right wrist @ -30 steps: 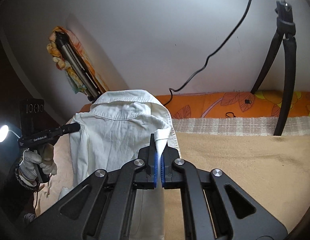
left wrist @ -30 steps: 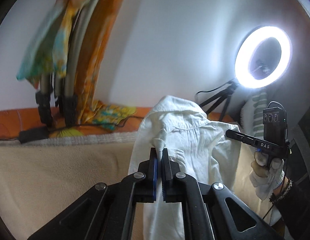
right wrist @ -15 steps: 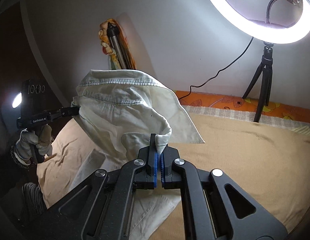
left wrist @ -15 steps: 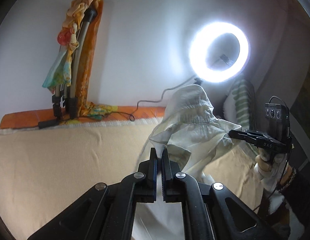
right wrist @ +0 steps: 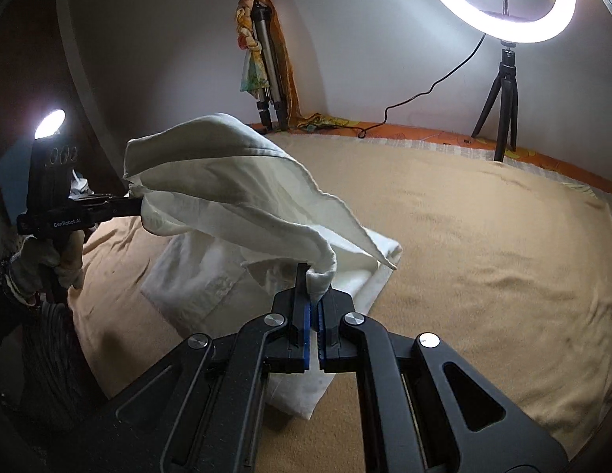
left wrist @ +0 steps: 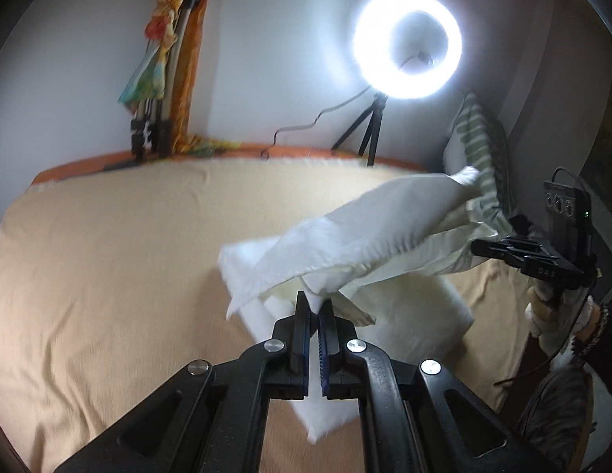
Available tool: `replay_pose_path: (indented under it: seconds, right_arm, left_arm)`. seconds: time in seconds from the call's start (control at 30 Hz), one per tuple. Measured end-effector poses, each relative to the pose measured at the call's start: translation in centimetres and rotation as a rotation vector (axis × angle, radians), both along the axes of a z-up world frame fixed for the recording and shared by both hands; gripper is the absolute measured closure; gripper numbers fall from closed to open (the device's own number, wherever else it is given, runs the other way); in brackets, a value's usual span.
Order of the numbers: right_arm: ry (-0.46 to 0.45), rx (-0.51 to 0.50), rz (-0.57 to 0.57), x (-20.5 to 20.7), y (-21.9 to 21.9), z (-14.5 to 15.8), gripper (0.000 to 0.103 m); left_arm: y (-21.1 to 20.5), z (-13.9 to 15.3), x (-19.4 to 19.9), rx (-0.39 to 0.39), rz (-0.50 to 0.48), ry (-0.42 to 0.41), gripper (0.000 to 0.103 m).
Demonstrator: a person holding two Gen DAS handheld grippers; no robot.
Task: Fold small clothes
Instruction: 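Lift the collar end and fold it over onto the hem with both tools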
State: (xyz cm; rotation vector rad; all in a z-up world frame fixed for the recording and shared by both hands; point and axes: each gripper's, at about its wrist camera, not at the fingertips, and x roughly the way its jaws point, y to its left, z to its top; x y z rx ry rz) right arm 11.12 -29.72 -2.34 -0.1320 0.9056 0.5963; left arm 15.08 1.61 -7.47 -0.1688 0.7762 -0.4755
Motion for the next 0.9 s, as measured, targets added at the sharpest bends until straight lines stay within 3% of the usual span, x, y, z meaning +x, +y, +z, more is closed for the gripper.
replay_pose_path:
  seconds: [0.2,0.4,0.5,0.6,0.67,0.77,0.9]
  right_arm:
    - [-0.053,-0.145,0.042,-3.7,0.4,-1.2,0.099]
    - [-0.03,-0.184,0.033,-6.1,-2.5,-0.3,0.083]
    - [0.035,-0.067,-0.054,-5.5,-4.8,0.7,0.075]
    - [0.116,0.07,-0.137,-3.9,-6.1,1.0,0.074]
    - [0.179,0.144,-0.19,-2.9,-6.4,0.3,0.074]
    - [0.305,0.294,-0.248,-1.3,-6.8,-1.3,0.074]
    - [0.418,0.354,-0.265,-0.5,-6.0,-3.7,0.074]
  left_arm:
    - [-0.4,-1.6,-3.4,0.077,-0.034,0.031,0.101]
    - [0.5,-1.4,-6.7,0.115,-0.051,0.046,0.098]
    - [1.5,-0.4,-6.9,0.059,-0.019,0.038,0.095]
    - [1.3,0.5,-5.8,0.051,0.003,0.011,0.09]
    - [0.7,0.7,-4.7,0.036,-0.004,0.015,0.089]
    - [-0.9,0.5,-3.1,0.076,-0.019,0.01,0.088]
    - [-1.9,-1.0,-1.3,0.057,-0.033,0.07,0.088]
